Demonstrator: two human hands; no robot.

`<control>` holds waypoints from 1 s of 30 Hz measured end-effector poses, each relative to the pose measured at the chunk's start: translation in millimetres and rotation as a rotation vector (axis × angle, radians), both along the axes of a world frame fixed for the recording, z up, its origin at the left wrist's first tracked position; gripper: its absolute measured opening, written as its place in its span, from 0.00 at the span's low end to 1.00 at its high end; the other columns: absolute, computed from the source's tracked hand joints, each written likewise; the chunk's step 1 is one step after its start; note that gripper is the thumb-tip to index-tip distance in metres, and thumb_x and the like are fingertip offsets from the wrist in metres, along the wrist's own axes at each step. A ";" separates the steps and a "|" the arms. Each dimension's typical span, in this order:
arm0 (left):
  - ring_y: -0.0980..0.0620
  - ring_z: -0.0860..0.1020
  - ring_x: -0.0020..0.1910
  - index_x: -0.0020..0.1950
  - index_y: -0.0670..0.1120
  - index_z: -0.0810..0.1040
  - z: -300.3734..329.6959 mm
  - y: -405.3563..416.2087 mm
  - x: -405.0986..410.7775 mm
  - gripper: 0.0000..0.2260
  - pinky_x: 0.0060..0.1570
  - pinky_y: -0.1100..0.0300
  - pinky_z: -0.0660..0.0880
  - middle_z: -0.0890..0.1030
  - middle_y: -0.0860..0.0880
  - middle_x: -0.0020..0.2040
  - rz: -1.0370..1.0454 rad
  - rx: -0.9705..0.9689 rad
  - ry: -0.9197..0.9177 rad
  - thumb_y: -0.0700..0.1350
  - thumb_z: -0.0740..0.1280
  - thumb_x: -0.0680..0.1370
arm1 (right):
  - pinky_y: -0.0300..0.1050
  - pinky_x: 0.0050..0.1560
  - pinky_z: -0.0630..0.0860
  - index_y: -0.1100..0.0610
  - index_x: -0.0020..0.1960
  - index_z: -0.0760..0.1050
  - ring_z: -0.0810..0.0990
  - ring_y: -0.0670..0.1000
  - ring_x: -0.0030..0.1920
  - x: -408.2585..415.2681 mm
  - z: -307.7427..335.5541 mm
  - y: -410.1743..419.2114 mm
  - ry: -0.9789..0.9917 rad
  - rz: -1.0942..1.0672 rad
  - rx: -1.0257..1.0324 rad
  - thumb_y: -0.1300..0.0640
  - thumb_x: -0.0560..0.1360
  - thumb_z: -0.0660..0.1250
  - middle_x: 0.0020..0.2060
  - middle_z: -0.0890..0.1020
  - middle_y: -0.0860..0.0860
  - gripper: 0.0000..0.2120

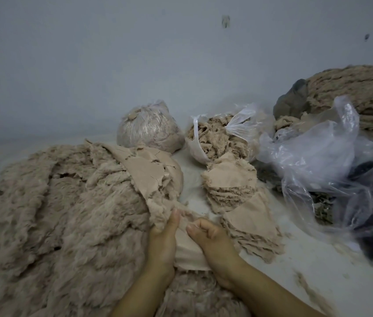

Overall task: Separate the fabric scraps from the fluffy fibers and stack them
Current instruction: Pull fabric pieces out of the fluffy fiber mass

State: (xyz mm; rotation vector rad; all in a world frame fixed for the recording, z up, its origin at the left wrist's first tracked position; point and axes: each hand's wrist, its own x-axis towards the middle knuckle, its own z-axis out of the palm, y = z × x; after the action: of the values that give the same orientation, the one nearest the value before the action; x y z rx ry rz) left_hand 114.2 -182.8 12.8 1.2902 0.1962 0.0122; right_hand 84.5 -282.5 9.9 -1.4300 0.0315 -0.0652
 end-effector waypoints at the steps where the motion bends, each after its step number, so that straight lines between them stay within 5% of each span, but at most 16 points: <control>1: 0.41 0.83 0.43 0.48 0.37 0.82 1.5 1.4 2.3 0.14 0.45 0.51 0.79 0.84 0.39 0.42 0.021 -0.051 0.017 0.48 0.69 0.75 | 0.40 0.34 0.67 0.55 0.34 0.71 0.71 0.47 0.32 -0.6 -0.2 -0.3 0.007 -0.005 0.007 0.61 0.78 0.64 0.28 0.74 0.48 0.14; 6: 0.46 0.81 0.41 0.42 0.38 0.81 3.7 13.9 10.2 0.14 0.40 0.55 0.78 0.83 0.40 0.46 0.077 -0.205 0.029 0.49 0.67 0.76 | 0.43 0.38 0.63 0.54 0.34 0.70 0.65 0.51 0.36 -5.0 1.5 -8.3 -0.003 -0.078 0.047 0.59 0.78 0.65 0.31 0.69 0.53 0.14; 11: 0.53 0.72 0.23 0.33 0.40 0.76 4.4 11.3 -0.6 0.25 0.26 0.63 0.70 0.73 0.49 0.22 -0.097 0.052 -0.087 0.63 0.64 0.69 | 0.49 0.43 0.71 0.54 0.36 0.79 0.76 0.54 0.39 -4.3 5.1 -17.9 -0.013 -0.120 0.092 0.57 0.77 0.67 0.35 0.79 0.56 0.10; 14: 0.49 0.83 0.35 0.41 0.39 0.82 8.2 9.4 -4.6 0.20 0.33 0.62 0.78 0.84 0.44 0.36 -0.314 0.064 -0.090 0.57 0.68 0.68 | 0.50 0.45 0.75 0.53 0.34 0.81 0.79 0.55 0.40 -1.9 3.7 -18.1 0.003 -0.063 0.049 0.57 0.75 0.69 0.37 0.83 0.57 0.11; 17: 0.47 0.82 0.38 0.46 0.38 0.81 8.1 6.5 -4.8 0.11 0.36 0.59 0.79 0.84 0.40 0.39 -0.279 0.029 -0.106 0.46 0.70 0.71 | 0.52 0.50 0.78 0.58 0.46 0.84 0.82 0.60 0.45 -2.7 3.3 -19.8 0.061 0.059 0.156 0.53 0.77 0.67 0.46 0.84 0.63 0.10; 20: 0.42 0.81 0.39 0.45 0.38 0.79 7.7 8.9 -1.3 0.09 0.41 0.54 0.79 0.83 0.36 0.41 -0.138 -0.038 -0.086 0.43 0.67 0.77 | 0.41 0.32 0.76 0.64 0.55 0.81 0.82 0.53 0.34 -3.3 4.6 -22.6 0.137 0.164 0.213 0.49 0.71 0.71 0.38 0.84 0.59 0.20; 22: 0.41 0.82 0.40 0.47 0.37 0.80 7.1 9.6 0.1 0.10 0.40 0.54 0.78 0.83 0.37 0.42 -0.077 -0.036 -0.065 0.45 0.66 0.78 | 0.41 0.30 0.77 0.65 0.53 0.79 0.81 0.49 0.32 -0.3 1.1 -23.2 0.177 0.113 0.255 0.52 0.68 0.71 0.36 0.83 0.55 0.20; 26: 0.46 0.84 0.38 0.43 0.42 0.83 6.5 8.1 -3.6 0.10 0.33 0.60 0.78 0.85 0.42 0.40 -0.139 0.021 -0.143 0.47 0.66 0.76 | 0.49 0.43 0.80 0.59 0.47 0.81 0.84 0.53 0.41 3.2 -1.4 -28.5 0.140 0.050 0.204 0.51 0.71 0.70 0.41 0.85 0.56 0.12; 30: 0.50 0.84 0.41 0.42 0.48 0.85 7.5 8.0 -8.4 0.11 0.37 0.64 0.78 0.85 0.45 0.41 -0.369 0.139 -0.218 0.52 0.66 0.74 | 0.40 0.36 0.72 0.53 0.34 0.78 0.77 0.50 0.35 -0.6 4.0 -28.4 -0.008 0.019 -0.071 0.46 0.69 0.73 0.33 0.80 0.52 0.12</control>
State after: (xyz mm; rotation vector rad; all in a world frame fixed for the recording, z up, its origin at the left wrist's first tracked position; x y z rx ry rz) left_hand 105.9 -174.8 20.3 1.4370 -0.2344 -0.1499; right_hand 83.9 -310.9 14.0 -1.5003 0.0092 -0.0573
